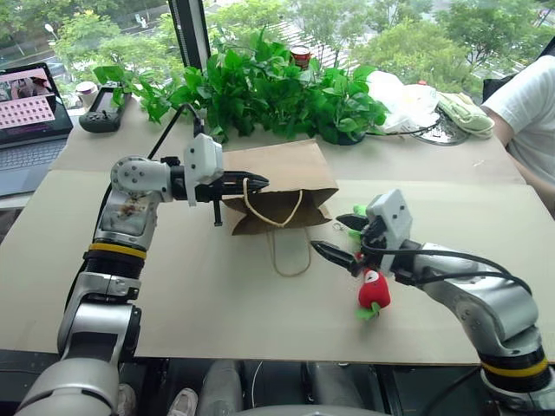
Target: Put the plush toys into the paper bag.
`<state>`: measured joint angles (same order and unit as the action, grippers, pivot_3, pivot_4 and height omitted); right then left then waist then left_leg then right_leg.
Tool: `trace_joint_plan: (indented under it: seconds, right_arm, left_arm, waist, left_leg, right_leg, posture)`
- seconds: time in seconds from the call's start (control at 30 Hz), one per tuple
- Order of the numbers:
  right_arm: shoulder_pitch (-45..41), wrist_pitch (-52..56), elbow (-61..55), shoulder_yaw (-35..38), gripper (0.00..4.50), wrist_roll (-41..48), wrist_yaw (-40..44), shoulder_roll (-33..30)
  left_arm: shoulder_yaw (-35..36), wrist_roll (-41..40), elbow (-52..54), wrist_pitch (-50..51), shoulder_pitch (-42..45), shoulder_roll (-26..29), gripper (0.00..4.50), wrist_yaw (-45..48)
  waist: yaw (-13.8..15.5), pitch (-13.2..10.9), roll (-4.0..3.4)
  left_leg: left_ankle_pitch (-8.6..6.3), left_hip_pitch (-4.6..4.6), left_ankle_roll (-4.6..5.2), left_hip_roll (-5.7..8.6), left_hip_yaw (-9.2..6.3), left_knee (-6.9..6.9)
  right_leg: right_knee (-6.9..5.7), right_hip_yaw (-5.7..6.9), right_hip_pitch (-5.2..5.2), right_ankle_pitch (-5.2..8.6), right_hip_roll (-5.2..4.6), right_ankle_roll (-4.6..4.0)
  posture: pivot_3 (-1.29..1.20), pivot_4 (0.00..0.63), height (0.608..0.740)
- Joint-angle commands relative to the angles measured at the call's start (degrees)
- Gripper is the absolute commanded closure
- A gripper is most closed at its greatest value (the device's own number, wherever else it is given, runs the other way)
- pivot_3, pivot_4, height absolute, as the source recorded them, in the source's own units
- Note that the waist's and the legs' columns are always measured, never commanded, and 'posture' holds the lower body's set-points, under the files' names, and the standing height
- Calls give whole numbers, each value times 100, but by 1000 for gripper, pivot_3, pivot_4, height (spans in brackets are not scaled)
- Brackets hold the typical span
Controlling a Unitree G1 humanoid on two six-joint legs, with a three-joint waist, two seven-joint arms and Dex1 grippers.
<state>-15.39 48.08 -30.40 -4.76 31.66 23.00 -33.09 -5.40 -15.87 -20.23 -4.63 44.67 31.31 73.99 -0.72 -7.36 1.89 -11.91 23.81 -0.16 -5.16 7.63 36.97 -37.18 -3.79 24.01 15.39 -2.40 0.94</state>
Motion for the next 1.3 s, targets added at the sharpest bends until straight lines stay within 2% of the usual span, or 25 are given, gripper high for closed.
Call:
trace_joint_plan:
  seconds: [0.03, 0.33, 0.7, 1.3]
  right_arm:
    - [-153, -87, 89, -362, 1364, -394, -258, 313]
    - [-694, -387, 929, -854, 4479, -1264, -715, 1240]
    - [-1000, -1278, 2281, -973, 4479, -2245, -1241, 2210]
    - [-857, -695, 2870, -1184, 4479, -2706, -956, 2481]
  left_arm:
    - [136, -88, 121, 29, 117, -28, 4500, -77]
    - [147, -144, 201, 127, 151, -89, 4500, -88]
    - [211, -191, 255, 253, 227, -135, 4500, -146]
    - [618, -604, 332, 1133, 510, -213, 4500, -592]
  waist:
    - [1, 1, -2]
    - [-9, 1, -2]
    - [-11, 1, -3]
    - [-37, 4, -5]
  left_leg:
    - [0, 0, 0, 0, 0, 0]
    - [1, 2, -1, 2, 0, 0]
    - [1, 4, -1, 2, 0, -2]
    - [2, 0, -2, 2, 0, -2]
  right_leg:
    - [0, 0, 1, 0, 0, 0]
    - [-2, -2, 2, 0, 0, 0]
    - [-2, -1, 5, 0, 0, 0]
    - [-7, -1, 3, 0, 0, 0]
  posture:
    - [0, 150, 740]
    - [0, 150, 740]
    - [0, 150, 740]
    - [0, 150, 740]
